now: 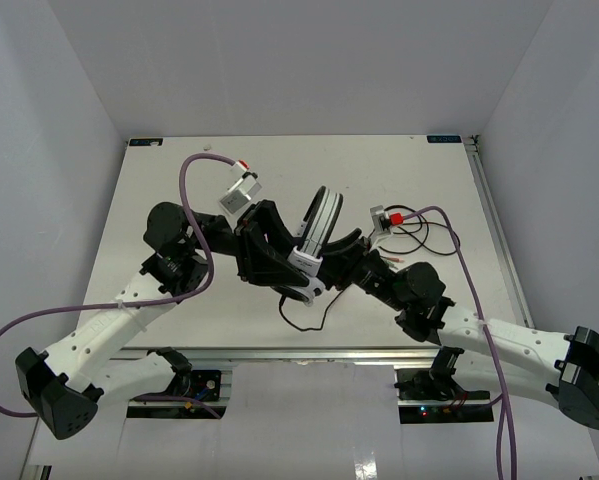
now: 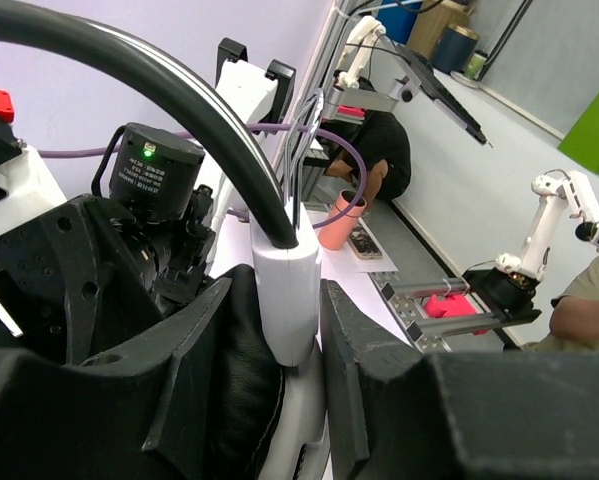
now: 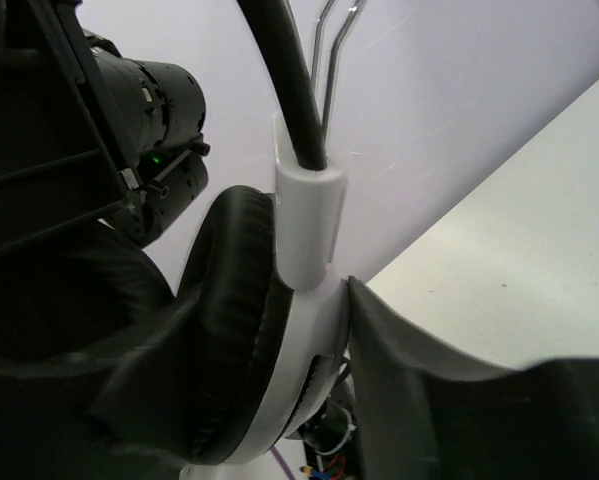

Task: Wrap the headphones

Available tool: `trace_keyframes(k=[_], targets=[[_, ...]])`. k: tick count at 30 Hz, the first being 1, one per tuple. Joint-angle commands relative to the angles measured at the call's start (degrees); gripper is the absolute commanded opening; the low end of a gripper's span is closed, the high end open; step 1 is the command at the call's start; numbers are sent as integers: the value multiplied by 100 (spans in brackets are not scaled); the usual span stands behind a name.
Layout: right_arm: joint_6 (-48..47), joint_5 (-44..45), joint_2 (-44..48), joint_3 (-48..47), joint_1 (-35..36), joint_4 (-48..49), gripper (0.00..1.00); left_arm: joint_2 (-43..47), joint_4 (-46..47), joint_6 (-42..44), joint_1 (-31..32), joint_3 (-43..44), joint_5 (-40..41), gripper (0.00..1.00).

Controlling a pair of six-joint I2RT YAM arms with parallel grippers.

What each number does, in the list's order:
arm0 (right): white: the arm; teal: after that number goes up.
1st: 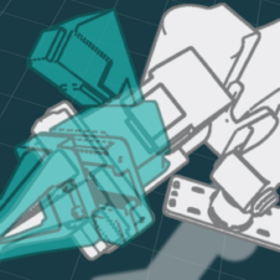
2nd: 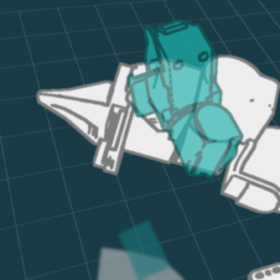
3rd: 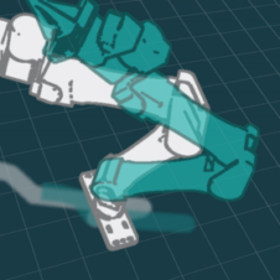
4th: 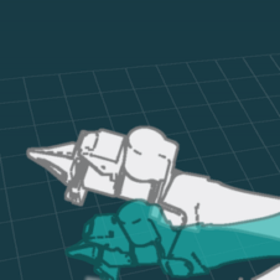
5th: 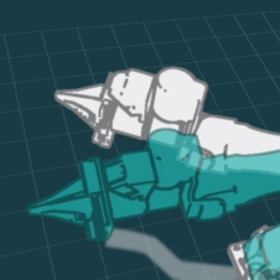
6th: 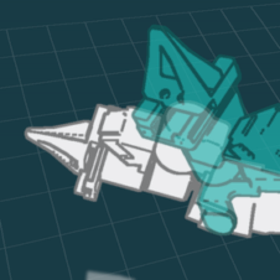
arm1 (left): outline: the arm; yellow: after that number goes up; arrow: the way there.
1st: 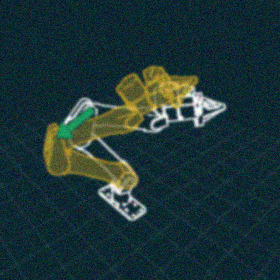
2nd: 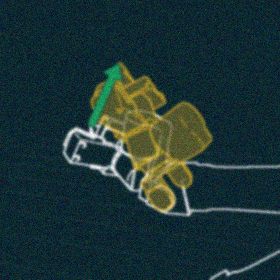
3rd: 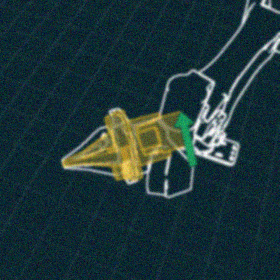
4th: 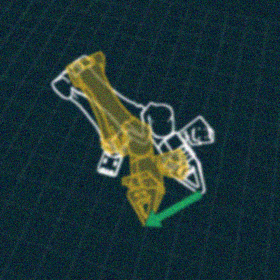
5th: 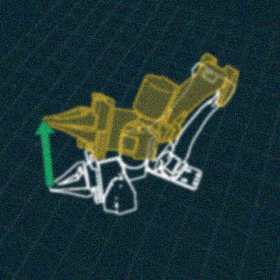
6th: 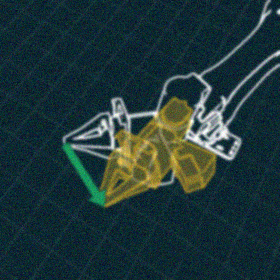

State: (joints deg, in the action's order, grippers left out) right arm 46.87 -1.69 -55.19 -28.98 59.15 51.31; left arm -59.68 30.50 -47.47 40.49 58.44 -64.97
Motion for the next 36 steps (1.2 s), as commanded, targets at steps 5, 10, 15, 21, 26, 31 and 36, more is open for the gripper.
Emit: trace_keyframes(k=[5, 10, 15, 21, 26, 31, 36], targets=[[-368, 519, 586, 270, 53, 40, 8, 166, 107, 404, 38, -43, 335, 1], [-1105, 1446, 1197, -35, 53, -1613, 8, 258, -1231, 921, 38, 134, 604, 85], [-1862, 2584, 1480, -242, 48, -3091, 8, 381, -2956, 1575, 38, 225, 1036, 98], [-2582, 3781, 1228, -893, 52, -4895, 8, 683, -5642, 2674, 38, 333, 3490, 98], [-2697, 4438, 948, -1157, 35, -5911, 8, 745, -6441, 2980, 38, 321, 5470, 98], [-2663, 4499, 686, -1252, 35, -6218, 8, 287, -6747, 3130, 30, 576, 6404, 98], [-2533, 4371, 316, -1358, 43, -6499, 8, -578, -6906, 3555, 44, 1305, 6658, 91]])
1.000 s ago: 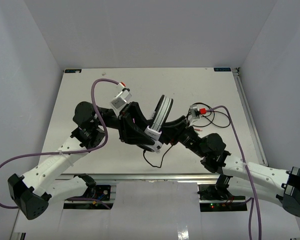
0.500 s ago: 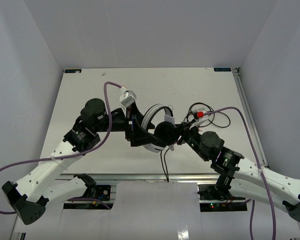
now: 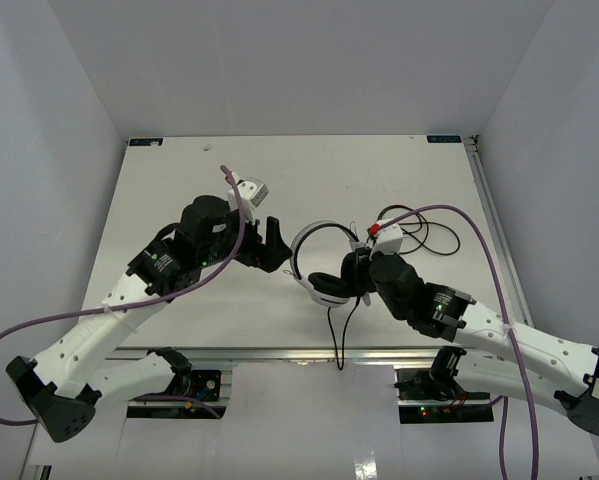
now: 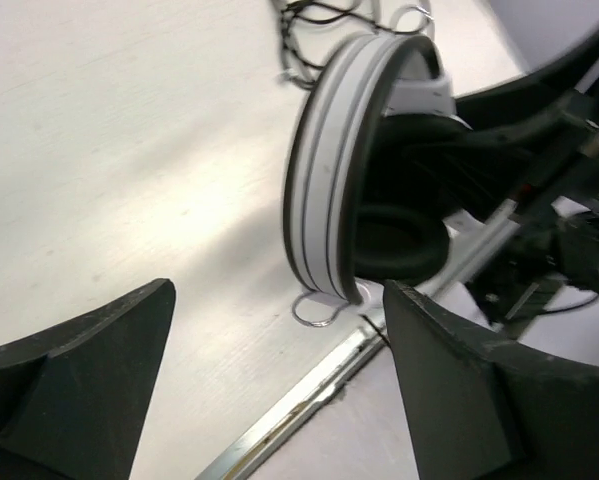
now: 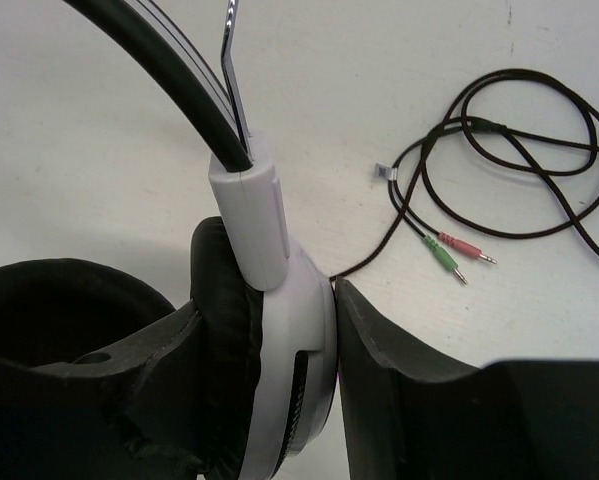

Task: Wrap the headphones

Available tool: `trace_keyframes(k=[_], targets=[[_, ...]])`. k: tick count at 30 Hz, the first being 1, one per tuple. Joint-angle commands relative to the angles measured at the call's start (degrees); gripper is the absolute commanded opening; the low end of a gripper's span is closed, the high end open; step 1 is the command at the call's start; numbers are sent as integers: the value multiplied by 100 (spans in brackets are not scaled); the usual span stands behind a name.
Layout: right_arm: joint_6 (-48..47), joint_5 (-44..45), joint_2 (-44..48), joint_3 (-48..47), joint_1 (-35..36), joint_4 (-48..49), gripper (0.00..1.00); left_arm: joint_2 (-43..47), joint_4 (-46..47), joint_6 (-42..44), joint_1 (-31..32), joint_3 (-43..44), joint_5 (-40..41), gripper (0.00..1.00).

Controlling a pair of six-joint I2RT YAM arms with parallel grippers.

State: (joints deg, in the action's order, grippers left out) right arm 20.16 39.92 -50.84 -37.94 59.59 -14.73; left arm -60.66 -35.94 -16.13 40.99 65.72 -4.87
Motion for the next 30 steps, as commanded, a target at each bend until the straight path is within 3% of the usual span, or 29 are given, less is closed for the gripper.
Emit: trace_keyframes(k=[1, 5, 9, 22, 30], targets=[[163, 213, -149, -469, -5, 60, 8, -701, -302, 481, 9, 763, 705, 91], [234, 235, -181, -461, -9, -38, 8, -1511, -551, 671, 161, 1463, 1220, 90], [305, 288, -104, -420, -9, -81, 8, -2197, -1034, 808, 707, 2001, 1955, 89], [287, 297, -5, -337, -9, -83, 8, -2731, -1318, 867, 1648, 2514, 3192, 87], [308, 379, 135, -316, -9, -100, 8, -2730, -1574, 863, 1839, 2592, 2982, 82]])
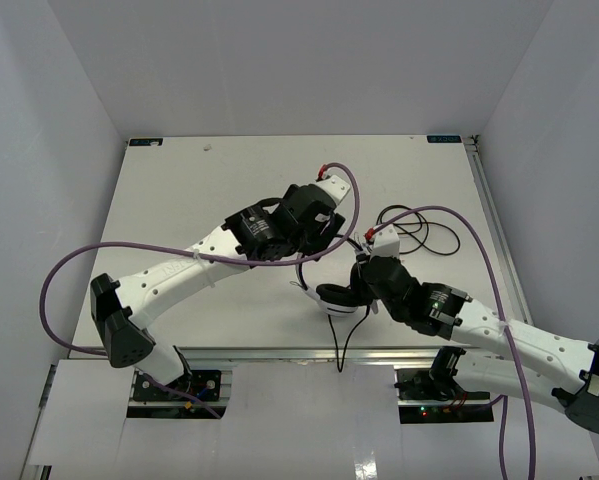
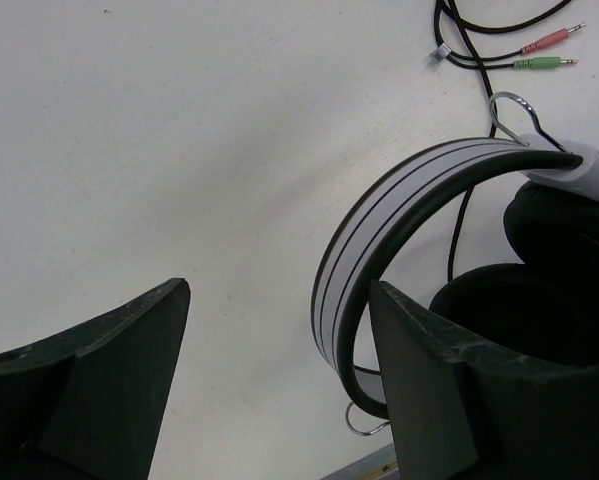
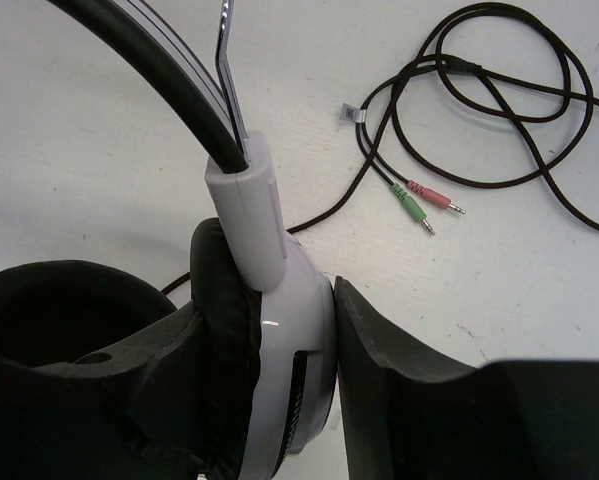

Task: Wrap the headphones

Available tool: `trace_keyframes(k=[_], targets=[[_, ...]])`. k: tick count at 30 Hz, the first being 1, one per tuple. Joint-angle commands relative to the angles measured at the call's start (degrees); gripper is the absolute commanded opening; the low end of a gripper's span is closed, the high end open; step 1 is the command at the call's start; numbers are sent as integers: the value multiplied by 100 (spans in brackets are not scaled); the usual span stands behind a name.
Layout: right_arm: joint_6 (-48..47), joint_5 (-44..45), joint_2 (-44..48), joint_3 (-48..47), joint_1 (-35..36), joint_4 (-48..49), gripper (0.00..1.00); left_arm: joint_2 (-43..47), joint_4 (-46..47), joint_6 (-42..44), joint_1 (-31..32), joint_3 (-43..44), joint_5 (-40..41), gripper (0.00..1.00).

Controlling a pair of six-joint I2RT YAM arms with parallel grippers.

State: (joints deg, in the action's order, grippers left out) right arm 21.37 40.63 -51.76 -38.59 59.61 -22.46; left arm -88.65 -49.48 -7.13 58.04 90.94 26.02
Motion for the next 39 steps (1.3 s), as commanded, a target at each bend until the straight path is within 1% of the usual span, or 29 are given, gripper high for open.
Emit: trace_keyframes(k=[1, 6, 11, 19, 21, 25, 26, 27, 28, 29, 31, 32, 35, 36, 37, 38, 39], targets=[[177, 299, 227, -260, -11, 672, 8, 88, -220, -28, 144, -8, -140, 82], [179, 285, 185, -290, -11, 655, 8, 171, -205, -34, 146, -76, -213, 82], [183, 191, 229, -298, -11, 662, 8, -21, -208, 42, 146, -102, 0, 80], [192, 66, 344, -277, -5, 657, 8, -509, -126, 114, 188, 36, 203, 68], [192, 59, 351, -263, -11, 661, 8, -600, -108, 143, 256, 99, 250, 62], [201, -17, 330, -275, -11, 655, 8, -730, -97, 130, 372, 161, 403, 46], [198, -39, 312, -286, -9, 655, 8, -749, -77, 114, 388, 154, 430, 38], [191, -65, 274, -299, -4, 655, 8, -768, -24, 88, 402, 133, 504, 28], [183, -73, 228, -307, -11, 655, 8, -768, -1, 80, 410, 118, 535, 22], [183, -87, 191, -314, -11, 655, 8, -761, 43, 73, 410, 81, 427, 13], [183, -122, 175, -325, -11, 655, 8, -759, 57, 25, 410, 46, 346, 3], [181, -138, 177, -335, -9, 655, 8, -755, 45, -19, 410, 18, 362, 0], [124, -225, 178, -370, -8, 655, 8, -697, 40, -154, 410, -118, 541, 0], [93, -270, 170, -390, -11, 655, 8, -669, 52, -196, 410, -178, 616, 1], [66, -303, 130, -424, -11, 655, 8, -649, 53, -230, 410, -232, 702, 12], [53, -338, 101, -444, -11, 655, 8, -645, 53, -243, 410, -264, 734, 20], [60, -354, 61, -456, -8, 655, 8, -645, 56, -269, 410, -275, 749, 32]])
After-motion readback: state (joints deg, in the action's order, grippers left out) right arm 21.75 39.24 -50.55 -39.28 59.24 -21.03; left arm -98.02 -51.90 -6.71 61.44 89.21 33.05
